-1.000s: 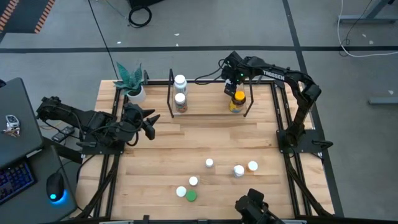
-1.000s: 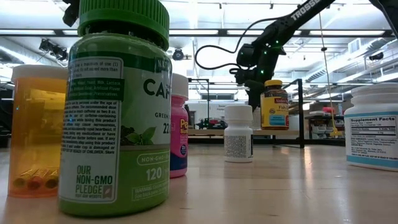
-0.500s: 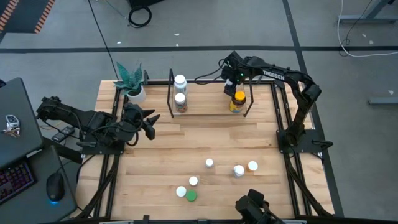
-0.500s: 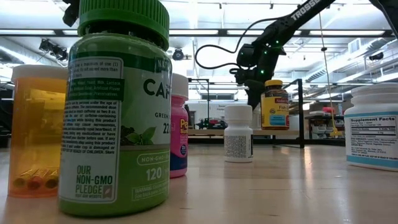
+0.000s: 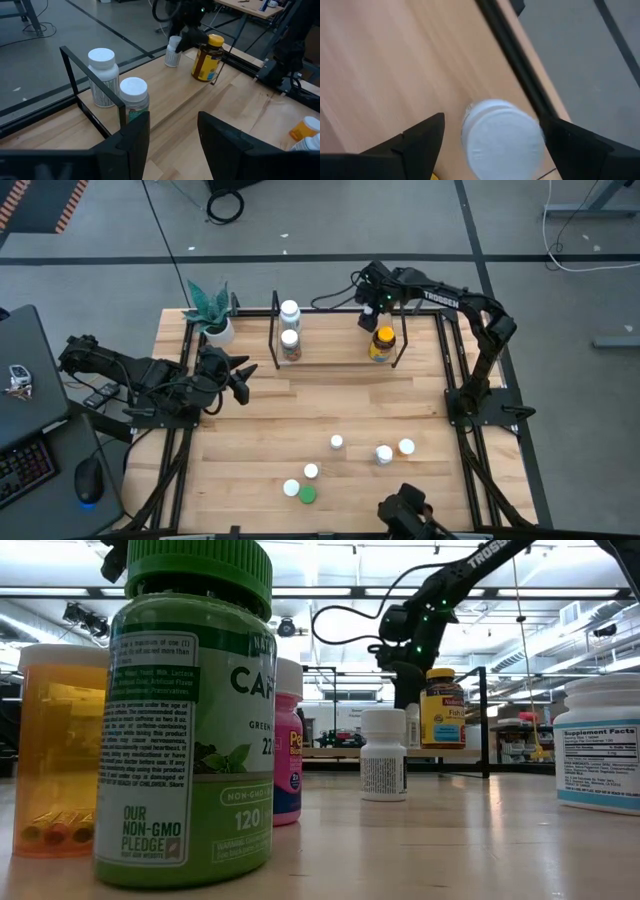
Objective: Pick and place medicine bottles onto shelf by color
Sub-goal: Put the large white pill bottle on the shelf, then adjust the yellow pill bottle on the shelf
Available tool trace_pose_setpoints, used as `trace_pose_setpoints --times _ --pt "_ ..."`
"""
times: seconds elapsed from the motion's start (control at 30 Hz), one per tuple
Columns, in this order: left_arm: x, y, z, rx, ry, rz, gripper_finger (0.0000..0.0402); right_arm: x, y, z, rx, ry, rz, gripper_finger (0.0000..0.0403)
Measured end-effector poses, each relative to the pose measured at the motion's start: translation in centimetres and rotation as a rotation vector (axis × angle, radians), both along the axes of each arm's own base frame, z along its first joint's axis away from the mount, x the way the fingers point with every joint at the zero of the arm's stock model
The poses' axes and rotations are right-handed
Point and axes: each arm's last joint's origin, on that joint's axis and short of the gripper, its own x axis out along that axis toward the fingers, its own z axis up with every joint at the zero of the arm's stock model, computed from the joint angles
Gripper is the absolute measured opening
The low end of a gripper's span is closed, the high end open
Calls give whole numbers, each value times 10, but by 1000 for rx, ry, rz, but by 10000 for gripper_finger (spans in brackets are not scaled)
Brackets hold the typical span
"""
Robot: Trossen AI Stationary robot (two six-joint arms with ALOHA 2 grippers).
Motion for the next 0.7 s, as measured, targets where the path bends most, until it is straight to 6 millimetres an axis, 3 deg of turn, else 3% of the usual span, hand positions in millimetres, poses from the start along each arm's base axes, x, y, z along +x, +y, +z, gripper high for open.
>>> trace_pose_setpoints --times 0.23,0.43,0.7 --pt "0 0 0 0 0 0 174 5 1 34 -17 -26 -2 335" --pt "0 0 0 -10 7 -16 174 8 26 68 56 42 53 334" --pt "0 -1 -2 -16 23 -31 174 2 54 90 137 51 86 329"
